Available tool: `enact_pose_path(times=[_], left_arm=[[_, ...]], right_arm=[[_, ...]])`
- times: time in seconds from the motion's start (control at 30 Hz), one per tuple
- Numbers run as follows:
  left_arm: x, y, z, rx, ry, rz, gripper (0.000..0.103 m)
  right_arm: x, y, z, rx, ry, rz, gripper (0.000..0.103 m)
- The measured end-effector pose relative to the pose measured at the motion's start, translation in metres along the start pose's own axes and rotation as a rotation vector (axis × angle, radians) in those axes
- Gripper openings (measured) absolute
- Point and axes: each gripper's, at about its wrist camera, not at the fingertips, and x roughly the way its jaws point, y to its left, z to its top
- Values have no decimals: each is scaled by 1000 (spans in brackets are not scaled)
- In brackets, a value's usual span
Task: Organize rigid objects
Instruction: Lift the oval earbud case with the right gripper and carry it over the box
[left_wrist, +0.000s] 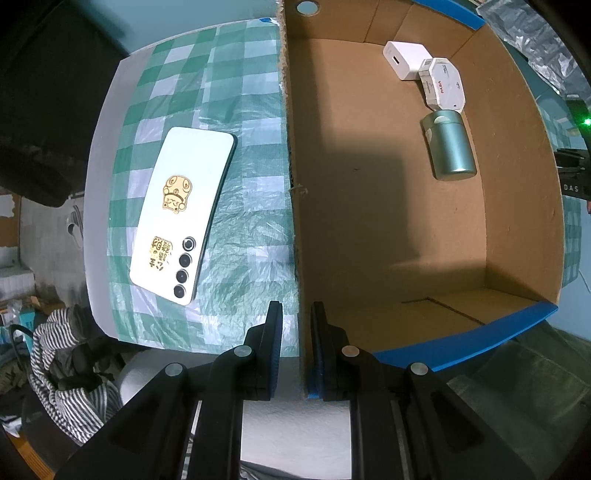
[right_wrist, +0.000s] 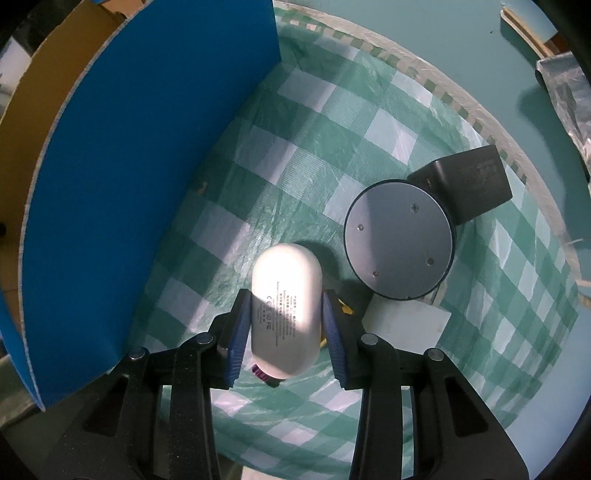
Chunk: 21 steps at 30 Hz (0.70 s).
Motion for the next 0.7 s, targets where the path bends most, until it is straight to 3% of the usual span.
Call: enact_pose_path(times=[0.7], left_arm=[[-2,-13,-3,43,-7,-6,15]], right_arm=[[-83,21,10,22,-108,36,38]])
